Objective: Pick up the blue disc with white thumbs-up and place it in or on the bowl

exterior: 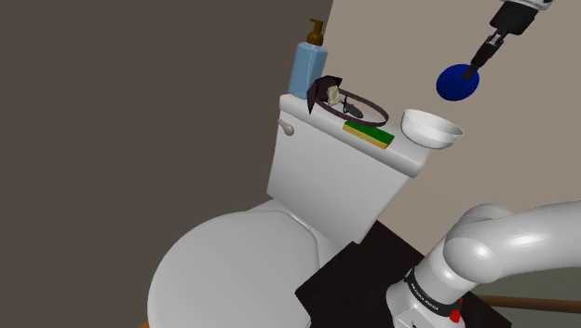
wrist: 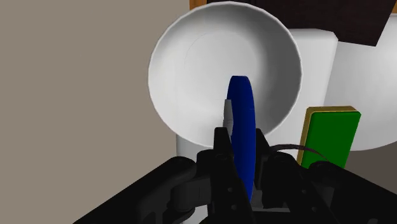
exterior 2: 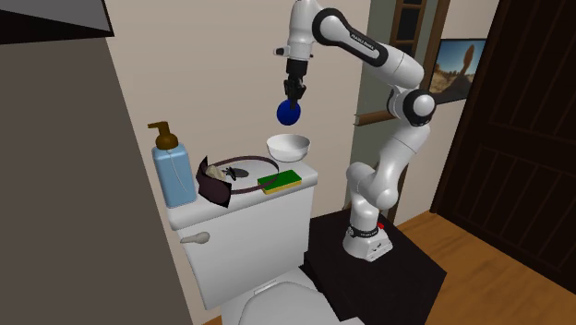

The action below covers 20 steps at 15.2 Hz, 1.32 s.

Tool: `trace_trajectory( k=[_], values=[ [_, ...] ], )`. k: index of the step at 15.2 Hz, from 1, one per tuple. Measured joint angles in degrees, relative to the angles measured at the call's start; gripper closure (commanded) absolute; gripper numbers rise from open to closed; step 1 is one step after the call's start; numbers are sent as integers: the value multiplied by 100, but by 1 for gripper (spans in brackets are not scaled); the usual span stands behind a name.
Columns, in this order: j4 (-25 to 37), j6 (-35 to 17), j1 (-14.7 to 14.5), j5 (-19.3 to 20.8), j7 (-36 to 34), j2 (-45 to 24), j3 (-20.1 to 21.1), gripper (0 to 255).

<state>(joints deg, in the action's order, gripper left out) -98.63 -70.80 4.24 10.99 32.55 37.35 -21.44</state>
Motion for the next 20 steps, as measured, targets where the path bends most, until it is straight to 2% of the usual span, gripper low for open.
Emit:
trace_trajectory(
  k=[12, 19, 20],
  values=[
    [-1476, -835, 137, 154, -103, 649, -14, 255],
    [-1628, -930, 150, 168, -121, 707, -15, 255],
    [-1629, -930, 150, 168, -121, 707, -15, 0]
  ],
)
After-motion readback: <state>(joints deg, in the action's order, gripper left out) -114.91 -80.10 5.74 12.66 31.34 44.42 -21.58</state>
